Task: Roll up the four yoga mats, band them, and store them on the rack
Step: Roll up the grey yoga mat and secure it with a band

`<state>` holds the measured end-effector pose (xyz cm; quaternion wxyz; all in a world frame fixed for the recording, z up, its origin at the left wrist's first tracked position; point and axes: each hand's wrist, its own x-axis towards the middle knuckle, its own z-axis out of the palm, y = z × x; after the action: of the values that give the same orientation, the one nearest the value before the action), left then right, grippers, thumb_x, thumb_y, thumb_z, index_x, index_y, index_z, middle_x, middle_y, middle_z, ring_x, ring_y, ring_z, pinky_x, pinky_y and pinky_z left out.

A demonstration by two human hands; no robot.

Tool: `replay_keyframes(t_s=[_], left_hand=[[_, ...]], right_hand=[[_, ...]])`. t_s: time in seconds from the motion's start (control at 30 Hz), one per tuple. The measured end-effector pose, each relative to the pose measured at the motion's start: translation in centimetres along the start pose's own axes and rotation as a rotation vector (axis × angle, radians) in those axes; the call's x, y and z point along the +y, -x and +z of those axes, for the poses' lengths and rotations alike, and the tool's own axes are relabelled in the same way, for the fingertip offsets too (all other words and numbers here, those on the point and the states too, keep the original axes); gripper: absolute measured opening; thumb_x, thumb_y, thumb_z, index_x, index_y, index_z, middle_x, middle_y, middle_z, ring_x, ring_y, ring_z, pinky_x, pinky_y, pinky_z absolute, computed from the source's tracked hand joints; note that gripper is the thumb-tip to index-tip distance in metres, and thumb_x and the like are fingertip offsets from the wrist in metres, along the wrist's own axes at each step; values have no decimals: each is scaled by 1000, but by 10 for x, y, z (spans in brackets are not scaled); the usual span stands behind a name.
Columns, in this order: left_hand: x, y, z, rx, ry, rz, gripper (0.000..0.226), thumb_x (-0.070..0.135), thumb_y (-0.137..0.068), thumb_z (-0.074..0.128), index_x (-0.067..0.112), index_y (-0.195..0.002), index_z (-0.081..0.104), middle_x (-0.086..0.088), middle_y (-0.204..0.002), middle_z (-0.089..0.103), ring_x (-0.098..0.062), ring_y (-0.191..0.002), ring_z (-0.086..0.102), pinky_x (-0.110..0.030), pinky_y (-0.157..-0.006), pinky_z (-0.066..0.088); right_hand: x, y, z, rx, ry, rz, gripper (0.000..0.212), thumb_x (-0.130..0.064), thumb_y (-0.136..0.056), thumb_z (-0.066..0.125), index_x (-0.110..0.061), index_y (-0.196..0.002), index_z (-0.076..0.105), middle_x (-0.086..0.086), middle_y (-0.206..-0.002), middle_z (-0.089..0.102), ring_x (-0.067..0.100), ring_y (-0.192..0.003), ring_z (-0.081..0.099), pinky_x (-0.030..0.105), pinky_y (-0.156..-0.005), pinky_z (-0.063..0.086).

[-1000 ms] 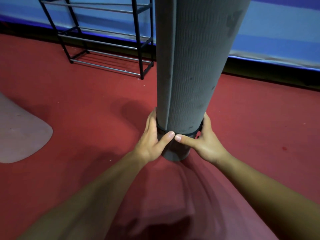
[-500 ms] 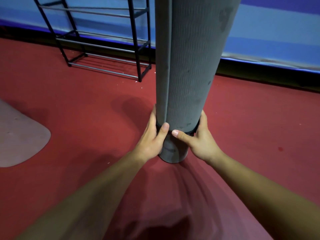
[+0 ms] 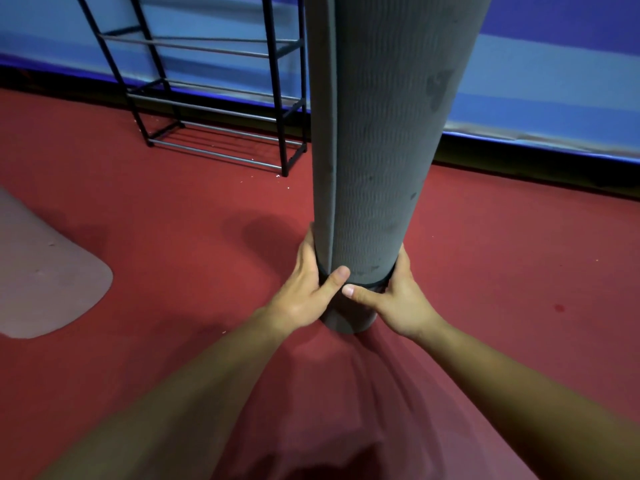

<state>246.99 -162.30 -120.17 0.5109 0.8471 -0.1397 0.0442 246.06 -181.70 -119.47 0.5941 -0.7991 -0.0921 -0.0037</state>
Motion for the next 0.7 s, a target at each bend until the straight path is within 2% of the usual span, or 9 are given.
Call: replay_keyframes(t_s=[0.07,0.13,0.23,0.33,0.43,0.5,0.57,0.63,0.7], left_hand=[[8,1,-3,56,13,38,107,63,-86,53,10,-160,-2,-5,-166,8,-9,-154,8,-35,-126,16],[17,-1,-6,102,39,77,107,60,-84,58,5,-159,4,-10,-164,17,-16,-153,17,-42,-124,22],[33,-8,-10,191,84,114,111,64,-81,63,7,-158,7,-10,-163,24,-20,-151,27,-47,-120,29],[60,-19,-11,305,182,165,119,78,-76,64,12,-159,9,-6,-163,27,-14,-150,30,-39,-120,31],[86,-37,-13,402,305,200,119,76,-74,69,16,-159,12,-3,-162,30,-12,-149,31,-37,-120,31],[94,-43,-13,437,306,184,118,77,-73,68,17,-158,14,-3,-161,32,-10,-148,33,-37,-120,32],[94,-42,-13,438,276,147,117,82,-71,65,22,-158,14,0,-159,36,-6,-144,37,-28,-116,35],[91,-38,-13,437,245,108,115,86,-69,62,28,-156,15,3,-156,39,-4,-141,41,-16,-108,37],[93,-35,-13,425,220,76,109,85,-72,61,31,-155,15,3,-156,40,-5,-141,42,-18,-108,38]], right_hand=[[-3,-1,-1,-1,-9,5,108,-59,-54,95,-41,-140,32,-2,-147,45,17,-141,42,47,-115,41],[-9,0,-2,21,5,-2,118,-62,-52,95,-38,-147,28,-3,-151,41,18,-144,39,48,-116,40],[-29,1,-7,86,-71,-80,106,-55,-63,91,-45,-147,26,-17,-150,43,5,-142,41,42,-116,41],[-61,-5,-12,171,-147,-148,96,-63,-78,74,-30,-154,28,-18,-151,46,0,-140,43,38,-118,40],[-91,-12,-12,250,-206,-190,111,-81,-78,58,-17,-161,20,-2,-160,38,7,-146,38,41,-121,35],[-104,-17,-10,286,-238,-187,103,-73,-82,58,-18,-160,21,0,-159,40,9,-144,41,43,-119,37],[-107,-19,-9,308,-239,-166,93,-65,-83,57,-19,-157,24,1,-154,45,9,-139,47,44,-116,41],[-105,-18,-8,314,-200,-148,94,-68,-81,56,-20,-155,25,1,-153,45,9,-139,47,45,-115,42],[-103,-16,-8,312,-154,-119,96,-72,-82,52,-22,-157,22,1,-157,40,11,-143,42,46,-118,38]])
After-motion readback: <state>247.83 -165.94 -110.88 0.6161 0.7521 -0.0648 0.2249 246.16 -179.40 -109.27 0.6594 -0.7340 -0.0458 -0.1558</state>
